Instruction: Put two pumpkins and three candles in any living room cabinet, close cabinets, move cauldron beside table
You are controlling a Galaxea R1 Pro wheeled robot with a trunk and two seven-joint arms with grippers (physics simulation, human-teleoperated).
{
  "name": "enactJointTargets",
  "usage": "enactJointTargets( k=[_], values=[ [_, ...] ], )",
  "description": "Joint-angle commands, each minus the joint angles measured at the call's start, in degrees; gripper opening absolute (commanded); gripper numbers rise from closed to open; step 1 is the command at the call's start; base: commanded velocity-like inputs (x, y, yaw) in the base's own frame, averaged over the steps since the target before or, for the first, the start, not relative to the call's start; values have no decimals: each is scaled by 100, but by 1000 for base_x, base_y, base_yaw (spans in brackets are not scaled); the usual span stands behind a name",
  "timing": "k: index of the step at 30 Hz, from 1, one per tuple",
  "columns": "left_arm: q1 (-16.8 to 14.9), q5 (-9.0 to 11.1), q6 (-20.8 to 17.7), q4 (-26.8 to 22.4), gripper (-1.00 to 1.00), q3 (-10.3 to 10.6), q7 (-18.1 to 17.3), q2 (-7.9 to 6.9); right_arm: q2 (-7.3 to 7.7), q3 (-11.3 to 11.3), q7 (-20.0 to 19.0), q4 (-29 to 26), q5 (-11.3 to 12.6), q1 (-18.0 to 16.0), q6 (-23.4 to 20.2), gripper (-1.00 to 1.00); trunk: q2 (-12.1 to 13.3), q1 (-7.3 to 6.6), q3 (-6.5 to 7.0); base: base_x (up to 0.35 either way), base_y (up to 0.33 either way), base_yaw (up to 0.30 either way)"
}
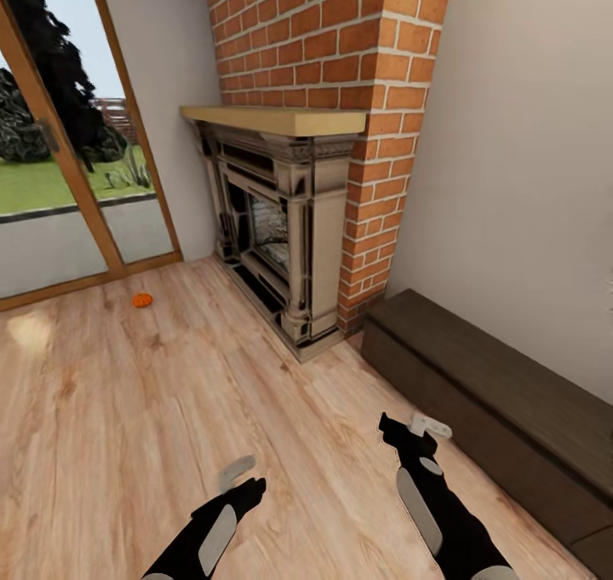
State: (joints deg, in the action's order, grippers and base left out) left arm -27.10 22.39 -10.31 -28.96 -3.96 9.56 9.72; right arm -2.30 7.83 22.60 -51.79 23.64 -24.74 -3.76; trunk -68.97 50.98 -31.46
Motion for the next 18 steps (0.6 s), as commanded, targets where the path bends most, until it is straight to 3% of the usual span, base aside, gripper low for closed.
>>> enactJointTargets(
  k=[1, 6, 12, 18],
  values=[
    [0, 55, -33, -16, 100, -16, 19, 4, 2, -51, 39, -8, 26, -4, -27, 100, -3, 4, -3, 334, 114, -283],
    [-2, 55, -33, -16, 100, 71, 19, 3, 2, -161, 38, 1, 38, -4, -28, 100, -3, 4, 8, 334, 135, -283],
    [3, 55, -33, -20, 100, 87, 17, 3, 5, -206, 36, 8, 213, -4, -28, 100, -3, 4, 21, 308, 201, -283],
    [3, 60, -25, -14, 100, 88, 11, 3, 4, -211, 39, 11, 236, -4, -36, 100, -3, 4, 35, 202, 130, -283]
  ],
)
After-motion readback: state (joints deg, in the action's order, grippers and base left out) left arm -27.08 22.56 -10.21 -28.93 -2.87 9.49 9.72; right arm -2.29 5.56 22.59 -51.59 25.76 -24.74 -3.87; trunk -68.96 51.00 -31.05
